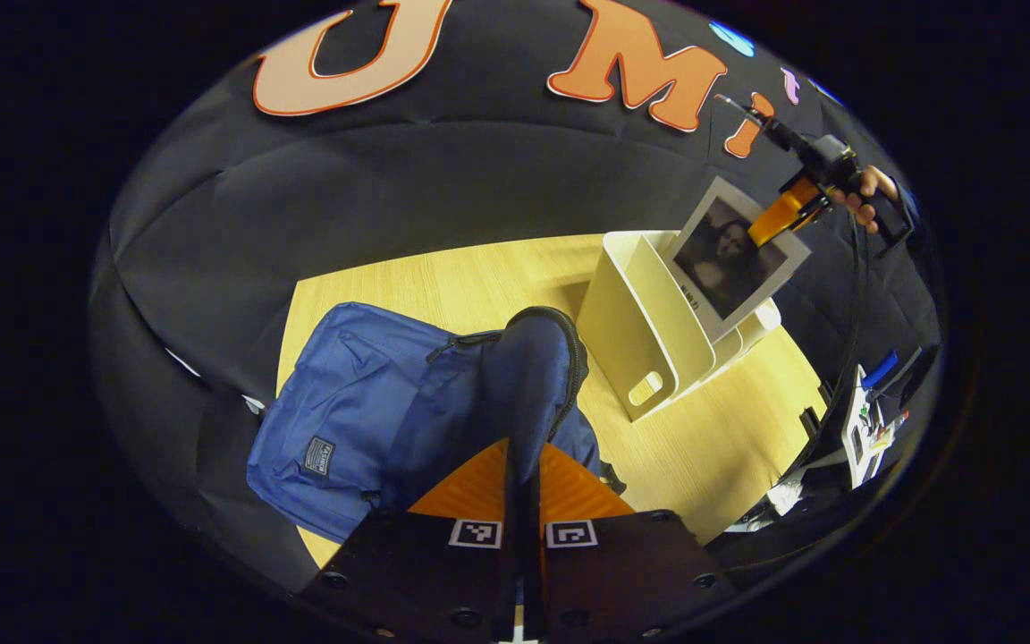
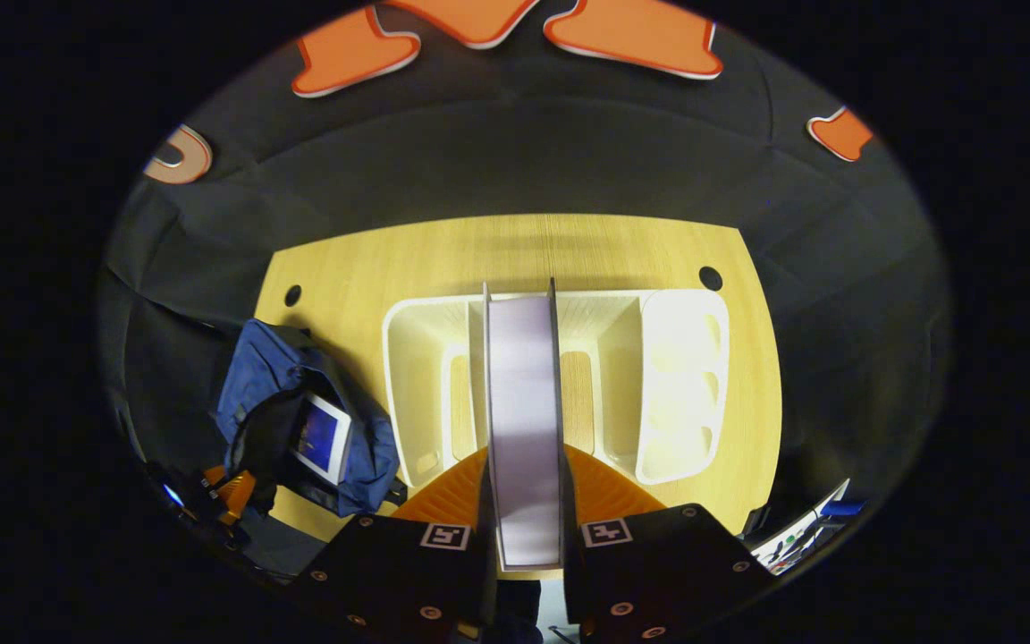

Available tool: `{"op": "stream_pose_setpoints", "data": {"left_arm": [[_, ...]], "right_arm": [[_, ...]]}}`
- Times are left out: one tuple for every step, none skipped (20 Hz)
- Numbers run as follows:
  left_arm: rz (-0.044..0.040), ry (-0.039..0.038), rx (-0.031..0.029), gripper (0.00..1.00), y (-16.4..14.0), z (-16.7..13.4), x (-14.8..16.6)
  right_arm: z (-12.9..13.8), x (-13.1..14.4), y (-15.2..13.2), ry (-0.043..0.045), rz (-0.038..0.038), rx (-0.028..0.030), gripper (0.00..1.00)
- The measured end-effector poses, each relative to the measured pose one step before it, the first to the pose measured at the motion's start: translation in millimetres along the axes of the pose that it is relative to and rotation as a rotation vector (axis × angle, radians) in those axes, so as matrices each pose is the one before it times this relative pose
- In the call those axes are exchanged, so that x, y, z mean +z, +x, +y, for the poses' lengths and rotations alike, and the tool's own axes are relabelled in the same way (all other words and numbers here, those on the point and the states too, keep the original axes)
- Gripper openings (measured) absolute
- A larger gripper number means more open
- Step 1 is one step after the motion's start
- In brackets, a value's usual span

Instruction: Open the schoolbag, grab two books from the bookshelf and put them into the schoolbag.

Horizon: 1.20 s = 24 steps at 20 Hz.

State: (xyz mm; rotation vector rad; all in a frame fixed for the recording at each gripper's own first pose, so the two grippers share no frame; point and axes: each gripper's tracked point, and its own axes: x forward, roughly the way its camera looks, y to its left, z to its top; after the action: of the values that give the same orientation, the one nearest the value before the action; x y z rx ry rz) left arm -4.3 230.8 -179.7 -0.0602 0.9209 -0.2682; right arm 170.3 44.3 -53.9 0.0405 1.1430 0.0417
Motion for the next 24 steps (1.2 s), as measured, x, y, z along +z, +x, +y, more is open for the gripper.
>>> {"op": "stream_pose_setpoints", "data": {"left_arm": [[-0.00361, 0.00233, 0.00129, 0.04, -1.23, 1.02, 1.0], [-0.00315, 0.00036, -0.00148, 0.04, -1.26, -0.3, 1.64], [-0.00221, 0.00212, -0.00209, 0.04, -0.18, -0.28, 1.67], [-0.00246, 0.00153, -0.00134, 0.04, -0.43, 0.74, 0.32], [-0.00306, -0.0032, -0.00349, 0.04, -2.21, 1.35, -0.69], [-0.00483, -0.00709, -0.00353, 0.04, 0.13, 1.32, 0.0], [0.00137, -0.01015, -0.00231, 0.04, 1.96, 0.1, -0.97], [0.00024, -0.00709, -0.00006, 0.04, -0.94, 1.04, -1.27], [-0.00087, -0.00463, 0.00045, 0.04, -0.15, 0.77, -0.83], [-0.00188, 0.00508, -0.00103, 0.04, -0.84, -0.23, -0.47], [-0.00563, 0.00513, 0.00083, 0.04, 0.43, 1.27, 0.74], [-0.00561, 0.00263, -0.00137, 0.04, -1.01, -1.11, 1.64], [-0.00057, 0.00041, 0.00117, 0.04, -0.4, 0.28, 0.19], [0.00038, -0.00126, 0.00022, 0.04, -0.15, -0.68, -0.07], [-0.00045, 0.00097, 0.00156, 0.04, -1.11, -0.09, 0.38], [-0.00296, 0.00284, 0.00435, 0.04, -1.06, 0.48, 1.31], [-0.00528, 0.00671, 0.00305, 0.04, -1.41, 0.63, 0.26], [-0.0087, -0.00281, 0.00383, 0.04, -0.67, 1.57, 2.01], [0.00066, -0.0088, -0.00019, 0.04, 0.11, -0.51, -1.2], [-0.00012, -0.00895, -0.00118, 0.04, 0.07, -0.3, -1.15], [-0.00068, -0.00116, -0.00223, 0.04, -0.32, -0.65, 0.11], [-0.0028, 0.00049, 0.00229, 0.04, -1.58, 0.14, 0.8], [-0.00396, 0.00393, 0.0018, 0.04, -1.29, -0.31, 0.26], [-0.00389, 0.00229, 0.00445, 0.04, -2.16, 0.43, 0.85]], "right_arm": [[-1.0, 0.59, -15.52, 0.0003, -0.02252, 0.00285, 0.3], [-0.4, 1.06, -15.39, 0.00322, -0.02184, 0.00897, 0.31], [2.36, -0.27, -16.76, 0.00256, -0.02013, 0.01139, 0.31], [1.71, 1.07, -14.75, 0.00795, -0.02629, 0.01312, 0.3], [0.71, -1.24, -10.1, 0.00504, -0.03157, 0.01262, 0.3], [1.98, -4.44, -6.95, 0.00228, -0.0243, 0.01193, 0.3], [5.29, -8.46, -4.42, 0.01061, -0.0118, 0.02056, 0.3], [8.97, -9.82, -2.95, 0.02736, 0.00011, 0.03807, 0.3], [9.91, -11.51, -4.29, 0.03127, 0.00696, 0.04532, 0.3], [8.03, -6.78, 0.58, 0.02453, -0.01102, 0.05004, 0.3], [8.87, -8.23, 3.37, 0.02384, -0.01452, 0.04351, 0.29], [5.61, -9.03, 3.34, 0.02174, -0.01138, 0.04588, 0.29], [9.82, -10.98, 4.15, 0.0295, -0.00276, 0.04666, 0.29], [7.6, -8.91, 5.73, 0.03615, 0.00113, 0.0437, 0.29], [5.81, -8.63, 7.2, 0.0284, -0.00411, 0.0431, 0.29], [3.99, -5.8, 9.33, 0.02542, -0.00293, 0.02436, 0.29], [2.17, -9.33, 8.49, 0.01242, 0.00105, 0.01582, 0.29], [1.1, -7.98, 11.52, 0.00035, 0.00009, 0.00076, 0.29], [-0.64, -11.57, 10.91, -0.00569, 0.01131, -0.00371, 0.28], [1.22, -11.81, 11.35, 0.00373, 0.01623, 0.00197, 0.28], [2.14, -9.93, 7.81, 0.01342, 0.01943, 0.01155, 0.28], [5.68, -6.85, 9.93, 0.0152, 0.01324, 0.02055, 0.28], [5.91, -7.08, 13.86, 0.01139, 0.01105, 0.02007, 0.27], [3.93, -4.51, 11.35, 0.00701, 0.00749, 0.01356, 0.28]]}}
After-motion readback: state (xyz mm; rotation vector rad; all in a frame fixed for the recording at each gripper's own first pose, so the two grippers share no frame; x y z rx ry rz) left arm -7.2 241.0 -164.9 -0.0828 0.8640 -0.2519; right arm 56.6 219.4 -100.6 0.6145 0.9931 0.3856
